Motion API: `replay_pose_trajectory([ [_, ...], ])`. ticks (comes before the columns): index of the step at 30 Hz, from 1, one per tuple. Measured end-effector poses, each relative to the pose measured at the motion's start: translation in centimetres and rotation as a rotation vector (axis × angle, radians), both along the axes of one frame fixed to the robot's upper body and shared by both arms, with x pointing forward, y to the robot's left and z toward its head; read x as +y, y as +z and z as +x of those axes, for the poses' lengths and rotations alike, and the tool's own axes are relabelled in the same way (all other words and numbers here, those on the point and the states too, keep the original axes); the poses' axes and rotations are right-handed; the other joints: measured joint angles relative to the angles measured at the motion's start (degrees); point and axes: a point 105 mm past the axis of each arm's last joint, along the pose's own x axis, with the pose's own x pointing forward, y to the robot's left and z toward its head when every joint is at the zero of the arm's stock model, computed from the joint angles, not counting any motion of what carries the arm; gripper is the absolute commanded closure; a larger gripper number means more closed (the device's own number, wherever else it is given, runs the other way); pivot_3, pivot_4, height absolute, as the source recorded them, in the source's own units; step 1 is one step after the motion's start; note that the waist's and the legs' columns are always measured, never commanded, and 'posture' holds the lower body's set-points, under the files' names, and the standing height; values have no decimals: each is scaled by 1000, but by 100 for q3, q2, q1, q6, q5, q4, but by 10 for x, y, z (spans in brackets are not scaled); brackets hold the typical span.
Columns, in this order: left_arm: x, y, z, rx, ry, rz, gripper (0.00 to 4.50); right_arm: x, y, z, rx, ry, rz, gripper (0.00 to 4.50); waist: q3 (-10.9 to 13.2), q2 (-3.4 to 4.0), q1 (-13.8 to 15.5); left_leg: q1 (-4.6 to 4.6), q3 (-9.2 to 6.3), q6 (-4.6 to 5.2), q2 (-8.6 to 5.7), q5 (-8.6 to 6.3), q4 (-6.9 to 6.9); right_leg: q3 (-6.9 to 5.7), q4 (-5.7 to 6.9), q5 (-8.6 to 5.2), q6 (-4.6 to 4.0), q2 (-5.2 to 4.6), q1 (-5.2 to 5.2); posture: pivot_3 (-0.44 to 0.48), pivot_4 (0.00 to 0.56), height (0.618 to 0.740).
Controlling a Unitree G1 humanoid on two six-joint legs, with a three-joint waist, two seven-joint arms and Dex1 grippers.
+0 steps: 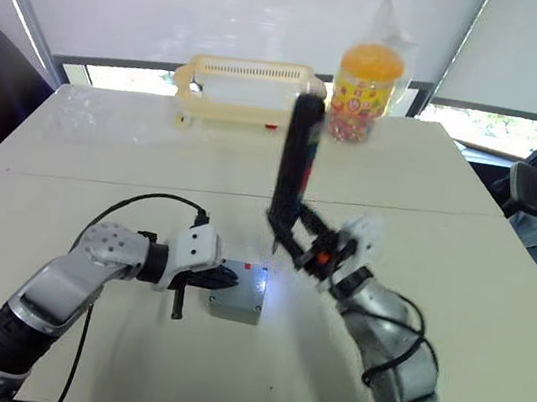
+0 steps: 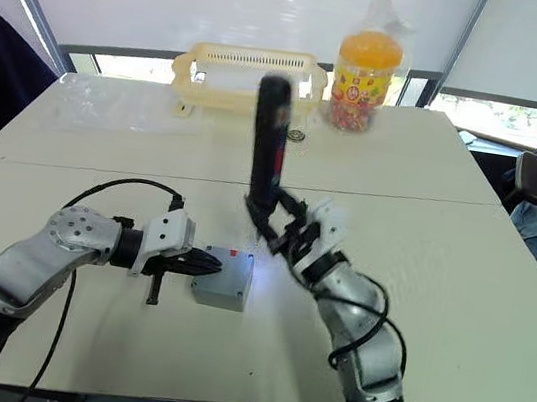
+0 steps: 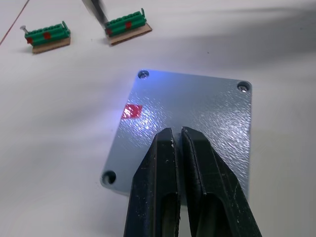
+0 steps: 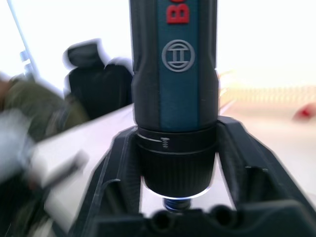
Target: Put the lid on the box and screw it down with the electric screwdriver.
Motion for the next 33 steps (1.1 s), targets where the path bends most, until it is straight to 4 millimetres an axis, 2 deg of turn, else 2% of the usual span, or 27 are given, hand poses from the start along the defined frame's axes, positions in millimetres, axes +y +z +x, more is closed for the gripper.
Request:
replay_pose_trajectory([
  [2,0,1,1,-3,-4,0,4245,2,28,-12,-45,40,48,2763,1,1,-15,3,-2,2,5,-1,-14,-8,-3,-1,-1,3,0,0,150,740],
  [4,0,0,1,-3,-7,-1,4245,4,40,-18,-51,72,61,2763,1,3,-19,4,-2,4,5,-3,-15,-10,-5,-2,-2,4,1,0,150,740],
  [8,-2,0,1,-4,-12,-5,4245,-4,35,-11,65,77,86,2763,2,3,-16,3,4,10,3,-5,-4,-10,-13,-5,-8,1,12,0,150,740],
  [11,0,2,2,-2,-3,-17,4245,-32,35,8,200,29,59,2763,27,13,-12,3,11,16,-4,-5,10,-5,-16,-11,-22,-6,22,0,150,740],
  [14,3,3,-2,33,13,-70,4245,-78,36,20,377,-24,-27,2763,67,5,13,0,9,22,-2,-8,14,-12,-18,-12,-26,-6,26,0,150,740],
  [18,2,10,-2,122,56,-184,4245,-126,13,18,722,-77,-201,2763,135,16,-15,-10,25,44,4,-21,9,-20,-17,-2,-6,1,15,0,150,740],
  [20,1,21,-5,132,43,-199,4245,-163,1,16,934,-185,-265,2763,164,7,-18,-27,33,46,5,-21,8,-20,-17,0,-3,2,-2,0,150,740],
  [22,4,33,-7,129,34,-195,4245,-189,-7,8,1071,-256,-291,2763,165,9,-4,-73,35,48,4,-23,14,-22,-13,1,-1,3,-47,0,150,740],
  [25,2,57,-12,102,-14,-188,4245,-202,-25,3,1206,-268,-301,2763,166,10,-42,-97,53,62,2,-31,38,-19,-13,5,7,11,-64,0,150,740],
  [27,-4,66,-20,106,-70,-190,4245,-207,-38,3,1279,-274,-296,2763,167,12,-31,-105,58,77,3,-40,61,-18,-12,8,13,10,-63,0,150,740],
  [33,-13,72,-42,194,-169,-199,4245,-212,-68,-1,1407,-297,-348,2763,175,17,-8,-122,64,80,-2,-42,113,-8,-12,27,43,3,-55,0,150,740],
])
